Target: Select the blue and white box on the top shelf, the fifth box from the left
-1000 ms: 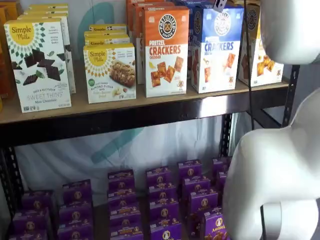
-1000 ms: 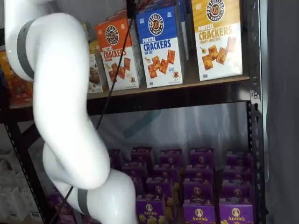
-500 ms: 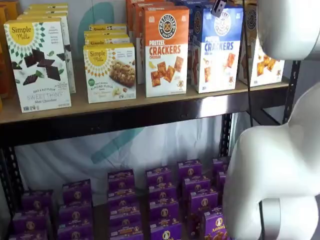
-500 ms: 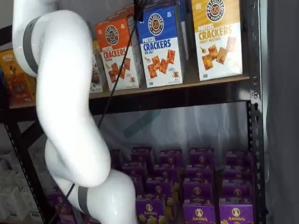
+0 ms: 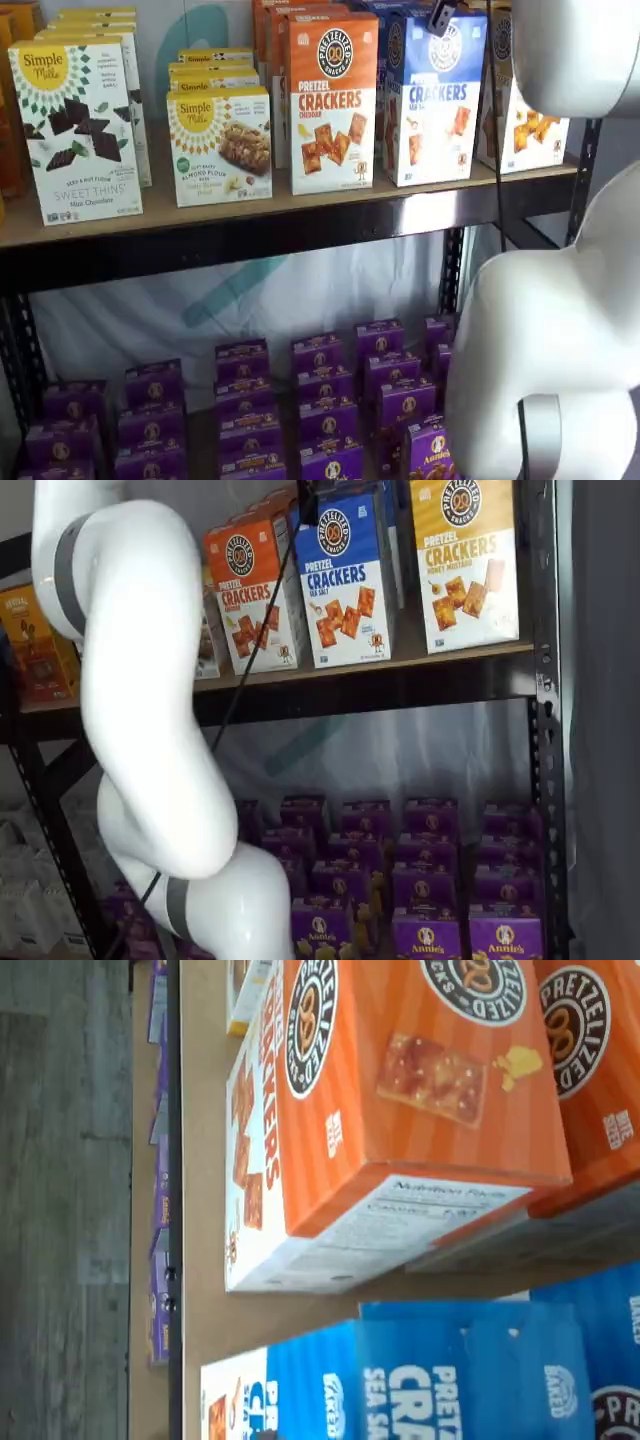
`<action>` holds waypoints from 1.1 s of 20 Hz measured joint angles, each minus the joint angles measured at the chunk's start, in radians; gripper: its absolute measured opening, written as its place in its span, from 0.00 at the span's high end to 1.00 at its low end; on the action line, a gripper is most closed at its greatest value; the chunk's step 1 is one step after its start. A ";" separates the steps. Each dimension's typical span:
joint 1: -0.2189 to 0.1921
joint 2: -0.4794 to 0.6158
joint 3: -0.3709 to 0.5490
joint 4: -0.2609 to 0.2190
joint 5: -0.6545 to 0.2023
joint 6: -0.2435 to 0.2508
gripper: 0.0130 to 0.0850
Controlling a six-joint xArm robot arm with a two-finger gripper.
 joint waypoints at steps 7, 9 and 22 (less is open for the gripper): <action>-0.003 0.030 -0.024 -0.018 0.030 -0.010 0.00; -0.001 0.032 -0.022 -0.022 0.027 -0.011 0.00; 0.048 0.050 -0.033 -0.124 0.062 -0.001 0.00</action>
